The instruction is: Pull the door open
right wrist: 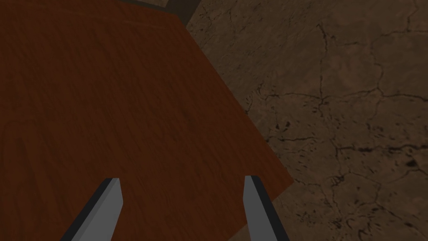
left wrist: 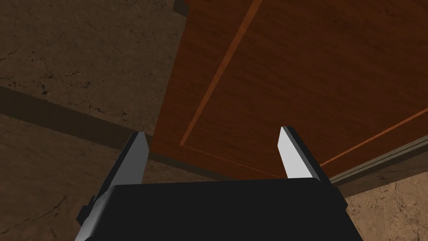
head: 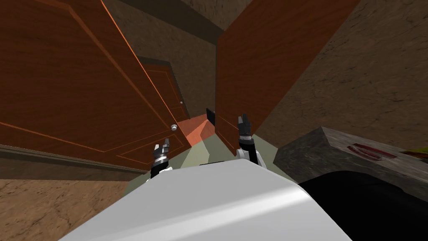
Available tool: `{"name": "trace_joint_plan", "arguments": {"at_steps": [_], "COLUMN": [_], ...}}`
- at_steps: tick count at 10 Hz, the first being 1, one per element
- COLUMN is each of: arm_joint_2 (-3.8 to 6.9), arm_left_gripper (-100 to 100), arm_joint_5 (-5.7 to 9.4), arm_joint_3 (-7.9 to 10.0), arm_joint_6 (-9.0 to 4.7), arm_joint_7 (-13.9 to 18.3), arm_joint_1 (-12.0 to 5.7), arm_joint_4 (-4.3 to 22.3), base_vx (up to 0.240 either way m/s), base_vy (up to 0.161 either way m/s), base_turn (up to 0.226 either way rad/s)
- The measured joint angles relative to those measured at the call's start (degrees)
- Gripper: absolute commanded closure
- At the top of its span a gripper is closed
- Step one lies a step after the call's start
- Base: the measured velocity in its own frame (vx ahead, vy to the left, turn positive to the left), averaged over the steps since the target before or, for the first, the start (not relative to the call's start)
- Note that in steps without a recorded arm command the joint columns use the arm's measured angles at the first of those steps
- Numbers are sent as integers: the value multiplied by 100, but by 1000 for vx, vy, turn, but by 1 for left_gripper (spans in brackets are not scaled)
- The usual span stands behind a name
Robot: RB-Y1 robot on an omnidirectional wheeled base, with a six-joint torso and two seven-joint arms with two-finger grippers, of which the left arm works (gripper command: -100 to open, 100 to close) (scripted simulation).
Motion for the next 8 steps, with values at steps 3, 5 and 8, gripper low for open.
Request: {"name": "trace_joint_plan", "arguments": {"at_steps": [3,5,8], "arm_joint_2": [-34,-45,-105], "arm_left_gripper": [-100,-100,-100], "arm_joint_5": [13,24,31], "arm_joint_3": [198,328,507], "arm_joint_6": [-24,-112,-187], "arm_joint_7": [-428,-686,-1092], "arm_joint_1": [-101,-170,-281], "arm_joint_4": [362,689,1076], "base_vx": [79,75,85], "base_vy": [63,46,56], "base_turn": [-98,-105,-105]}}
